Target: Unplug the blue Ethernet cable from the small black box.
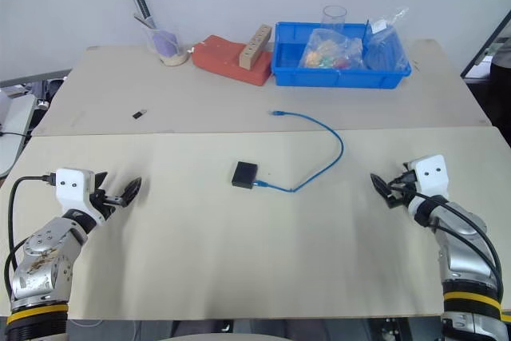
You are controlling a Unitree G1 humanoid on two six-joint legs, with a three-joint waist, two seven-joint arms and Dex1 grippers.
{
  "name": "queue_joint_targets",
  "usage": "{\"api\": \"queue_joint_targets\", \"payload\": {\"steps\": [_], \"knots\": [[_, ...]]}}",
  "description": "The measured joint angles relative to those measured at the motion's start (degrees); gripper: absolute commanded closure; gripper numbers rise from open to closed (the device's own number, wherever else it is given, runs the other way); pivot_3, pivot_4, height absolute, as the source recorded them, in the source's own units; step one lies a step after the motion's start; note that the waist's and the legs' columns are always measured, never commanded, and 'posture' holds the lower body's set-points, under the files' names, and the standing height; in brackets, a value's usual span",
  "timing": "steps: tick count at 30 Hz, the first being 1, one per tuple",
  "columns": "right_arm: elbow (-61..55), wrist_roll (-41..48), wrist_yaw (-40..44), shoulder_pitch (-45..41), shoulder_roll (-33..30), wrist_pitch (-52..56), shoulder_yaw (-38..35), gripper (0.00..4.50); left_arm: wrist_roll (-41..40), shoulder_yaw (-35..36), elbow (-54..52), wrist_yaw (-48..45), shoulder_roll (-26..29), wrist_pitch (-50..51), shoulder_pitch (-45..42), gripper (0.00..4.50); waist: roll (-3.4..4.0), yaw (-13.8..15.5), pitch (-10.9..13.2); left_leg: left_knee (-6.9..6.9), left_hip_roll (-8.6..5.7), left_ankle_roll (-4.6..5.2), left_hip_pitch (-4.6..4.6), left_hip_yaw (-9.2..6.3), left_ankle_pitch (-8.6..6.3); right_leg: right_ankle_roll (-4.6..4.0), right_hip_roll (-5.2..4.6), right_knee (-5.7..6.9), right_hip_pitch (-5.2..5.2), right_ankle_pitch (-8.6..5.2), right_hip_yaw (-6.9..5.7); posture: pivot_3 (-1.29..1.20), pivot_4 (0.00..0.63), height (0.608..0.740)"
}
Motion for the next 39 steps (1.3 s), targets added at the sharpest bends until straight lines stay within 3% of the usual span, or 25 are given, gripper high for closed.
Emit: {"api": "queue_joint_targets", "payload": {"steps": [4, 10, 17, 21, 29, 37, 39], "knots": [[-0.36, 0.00, 0.36, 0.09, -0.32, 0.32, 0.00, 0.00, -0.35, -0.32, -0.02, -1.23, 0.09, 0.08, -0.40, 0.02, 0.00, 0.05, 0.00, 0.00, 0.00, 0.00, -0.01, -0.01, 0.00, 0.00, -0.01, 0.00, 0.00, 0.00, 0.00, 0.00, 0.150, 0.740], [-7.37, 2.30, 6.47, -0.10, -3.38, 5.55, 1.37, 0.00, -7.14, -1.61, -3.93, -7.99, 1.65, 3.18, -3.59, 0.02, 0.00, 0.08, 0.00, 0.02, 0.02, 0.00, -0.03, -0.02, 0.00, 0.00, 0.03, 0.01, 0.00, 0.00, -0.03, 0.00, 0.150, 0.740], [-22.65, 12.33, 15.97, -4.02, -5.37, 23.40, 8.08, 0.00, -15.56, -6.46, -13.25, -22.54, 12.71, 10.37, -6.59, 0.02, 0.01, -0.59, 0.02, 0.01, 0.03, 0.00, -0.01, -0.08, 0.00, 0.00, 0.08, 0.02, -0.01, 0.00, -0.04, 0.00, 0.150, 0.740], [-26.45, 13.48, 18.79, -10.52, -2.34, 28.13, 16.63, 0.00, -18.82, -11.34, -16.79, -32.46, 20.40, 14.13, -11.08, 0.02, -0.01, -0.55, 0.04, 0.01, 0.02, 0.00, -0.03, -0.16, 0.00, 0.00, 0.11, 0.01, -0.01, 0.00, -0.15, 0.00, 0.150, 0.740], [-18.23, 6.67, 21.22, -16.71, 3.74, 24.79, 28.79, 0.00, -19.27, -15.34, -18.06, -44.76, 28.46, 13.05, -17.69, 0.02, -0.01, -0.38, 0.09, 0.04, -0.01, 0.01, -0.06, -0.16, 0.00, 0.01, 0.11, -0.03, -0.03, 0.00, -0.19, 0.00, 0.150, 0.740], [-7.92, -0.10, 21.29, -21.54, 9.09, 19.04, 32.53, 0.00, -16.04, -17.11, -17.91, -50.51, 31.38, 8.67, -19.01, 0.02, 0.01, -0.68, 0.09, 0.03, 0.04, 0.01, -0.08, -0.16, 0.00, 0.00, 0.18, 0.12, -0.16, 0.00, -0.20, 0.00, 0.150, 0.740], [-6.99, -0.95, 21.42, -21.95, 9.70, 17.76, 32.94, 0.55, -15.26, -17.23, -17.30, -51.67, 31.71, 7.48, -18.72, 0.00, 0.01, -0.64, 0.09, 0.03, 0.05, 0.01, -0.06, -0.16, 0.00, 0.00, 0.18, 0.13, -0.16, -0.01, -0.20, 0.00, 0.150, 0.740]]}}
